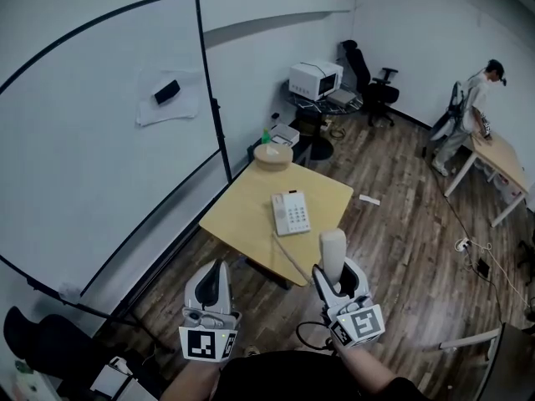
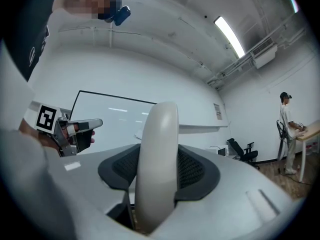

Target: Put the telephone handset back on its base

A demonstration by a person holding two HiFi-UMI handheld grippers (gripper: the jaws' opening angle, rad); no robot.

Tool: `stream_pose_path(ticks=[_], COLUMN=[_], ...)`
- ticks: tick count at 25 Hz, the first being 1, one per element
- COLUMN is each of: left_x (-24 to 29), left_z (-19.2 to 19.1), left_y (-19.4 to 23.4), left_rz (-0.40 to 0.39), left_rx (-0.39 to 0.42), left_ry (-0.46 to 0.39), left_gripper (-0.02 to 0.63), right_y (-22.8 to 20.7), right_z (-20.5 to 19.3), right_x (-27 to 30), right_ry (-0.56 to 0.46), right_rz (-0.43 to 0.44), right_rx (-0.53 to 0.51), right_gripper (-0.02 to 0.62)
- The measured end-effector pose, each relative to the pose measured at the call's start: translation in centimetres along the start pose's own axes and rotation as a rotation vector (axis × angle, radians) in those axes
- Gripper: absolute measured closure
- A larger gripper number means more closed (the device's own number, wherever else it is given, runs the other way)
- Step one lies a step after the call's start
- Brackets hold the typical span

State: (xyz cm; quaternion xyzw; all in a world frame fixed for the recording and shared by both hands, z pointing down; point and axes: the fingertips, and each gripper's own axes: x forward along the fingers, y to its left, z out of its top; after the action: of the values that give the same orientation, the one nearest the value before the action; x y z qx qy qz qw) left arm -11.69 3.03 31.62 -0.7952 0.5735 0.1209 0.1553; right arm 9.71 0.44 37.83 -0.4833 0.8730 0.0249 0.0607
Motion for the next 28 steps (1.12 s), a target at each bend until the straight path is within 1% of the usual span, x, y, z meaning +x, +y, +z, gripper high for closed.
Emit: stream_pose_path(ticks=[6,10,15,18,21,25,28], left_x=[0.7,1.6,2.1,2.2,2.5,3.5,4.8], left_z=[-0.4,-0.8,-1.8,-2.4,-2.9,-4.0,-4.9], left_y=[-0.6,-2.1,-4.6,-5.4,-5.0,-3.2,-2.0], left_rz=[0.005,0.018,0.033,0.052,0.065,0.085,0.076], left_rx=[0.020,0.039,0.060,0.073,0.088,0.088,0.085], left_ry=[0.003,0.016,0.041,0.055,0.071,0.075,0.071], left_gripper=[0.606,0.606,0.606,0.606,0.606,0.606,0.606], right_y=[-0.9,-2.5,-4.0,-4.4,-4.6,-4.8,-4.8], right_z=[-0.4,-0.6,-1.4,-2.0,-2.4,-3.0,-3.3], right_x=[-0.2,-0.5,-0.8,-0.5,0.3,2.1,3.4], right_ry=[0.004,0.006,0.006,0.011,0.013,0.025,0.030], right_rz=[0.001,0.015,0.059,0.094,0.107,0.110,0.098], right_rx=[-0.010,0.013,0.021,0.017,0.017,0.015,0.009], right_gripper=[0.379,0.379,0.379,0.379,0.379,0.379,0.379])
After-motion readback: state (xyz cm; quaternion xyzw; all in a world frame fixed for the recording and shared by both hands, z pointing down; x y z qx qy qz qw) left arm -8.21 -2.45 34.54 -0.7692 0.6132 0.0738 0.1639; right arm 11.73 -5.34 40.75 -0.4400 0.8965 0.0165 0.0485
